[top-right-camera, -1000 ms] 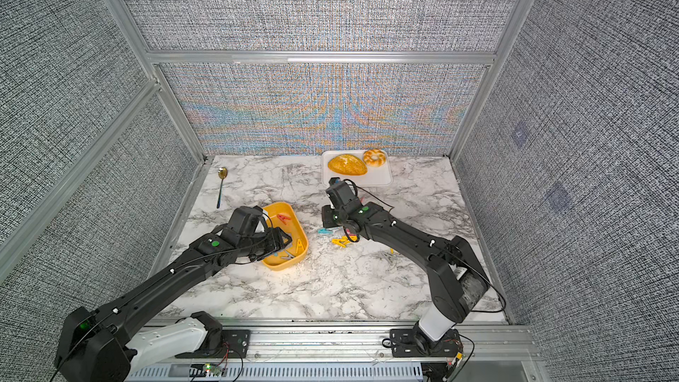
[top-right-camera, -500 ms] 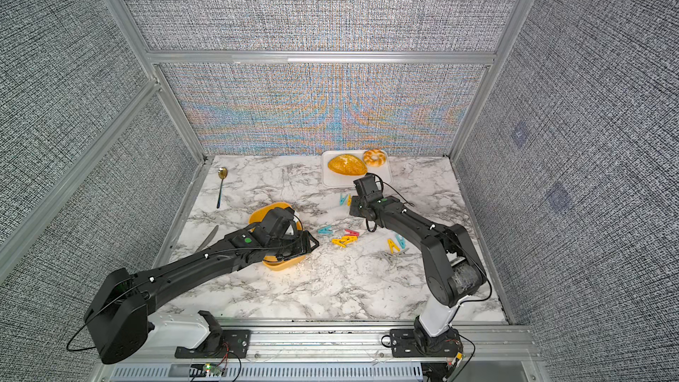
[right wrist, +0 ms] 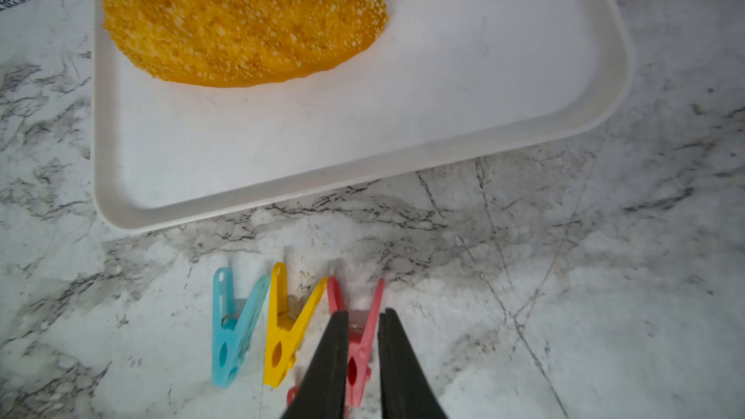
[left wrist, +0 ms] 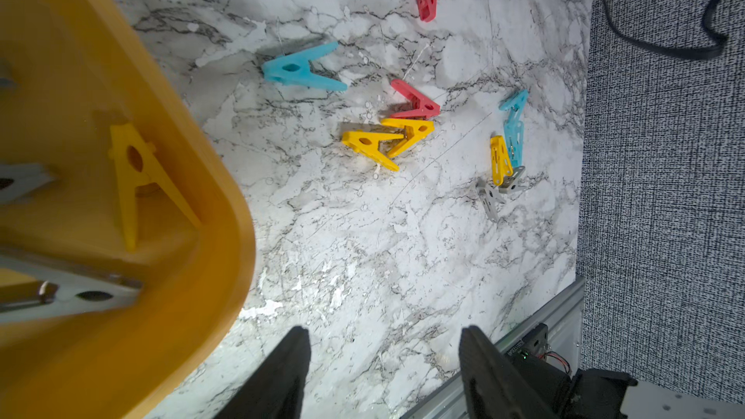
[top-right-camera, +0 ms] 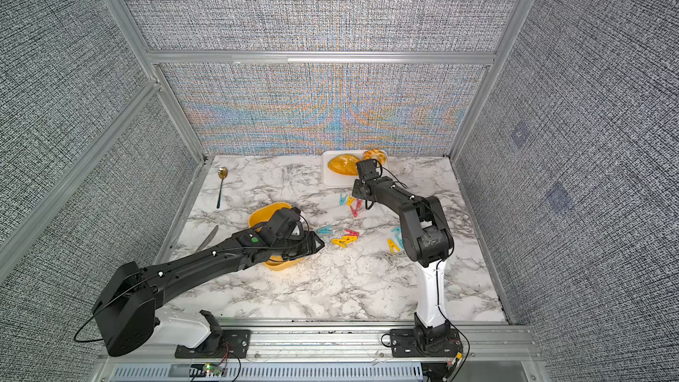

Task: Put the clothespins into the storage box
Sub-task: Pick up the clothespin from the center of the board.

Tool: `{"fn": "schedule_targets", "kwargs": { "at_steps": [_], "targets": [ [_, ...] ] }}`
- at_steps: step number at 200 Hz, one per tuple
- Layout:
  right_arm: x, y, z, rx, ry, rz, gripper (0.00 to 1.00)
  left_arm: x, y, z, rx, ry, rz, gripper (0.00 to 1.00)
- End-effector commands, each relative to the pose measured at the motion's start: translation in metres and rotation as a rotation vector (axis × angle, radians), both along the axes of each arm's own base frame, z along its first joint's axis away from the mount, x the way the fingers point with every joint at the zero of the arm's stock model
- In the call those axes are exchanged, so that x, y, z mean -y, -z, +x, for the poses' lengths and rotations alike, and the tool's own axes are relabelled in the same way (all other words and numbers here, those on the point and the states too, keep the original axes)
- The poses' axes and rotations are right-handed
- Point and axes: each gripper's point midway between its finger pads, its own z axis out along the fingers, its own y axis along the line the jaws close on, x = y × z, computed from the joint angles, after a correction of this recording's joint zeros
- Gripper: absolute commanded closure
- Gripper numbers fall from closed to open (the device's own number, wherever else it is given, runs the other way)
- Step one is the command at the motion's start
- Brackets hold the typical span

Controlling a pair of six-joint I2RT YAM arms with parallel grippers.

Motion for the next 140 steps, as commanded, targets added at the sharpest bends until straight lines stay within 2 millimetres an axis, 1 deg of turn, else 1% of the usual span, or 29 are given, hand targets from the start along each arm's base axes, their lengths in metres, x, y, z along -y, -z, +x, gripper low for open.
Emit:
{"fn": "schedule_targets", "kwargs": {
  "at_steps": [1,26,77,140],
  "targets": [
    [0.003,0.009,0.0,-0.03,0.0,-0.017,0.79,-0.002,0.003,0.002,0.007,-0.005,0.011,0.36],
    [0.005,0.021,-0.003,-0.053,0.003,-0.019,0.78,-0.003,0.003,0.001,0.009,-0.008,0.014,0.36],
    [0.006,0.037,-0.013,-0.077,0.002,-0.015,0.78,-0.001,0.004,0.002,0.005,-0.006,0.014,0.36],
    [0.005,0.04,-0.01,-0.072,-0.001,-0.013,0.8,-0.004,0.004,0.001,0.006,-0.012,0.018,0.37]
  ]
}}
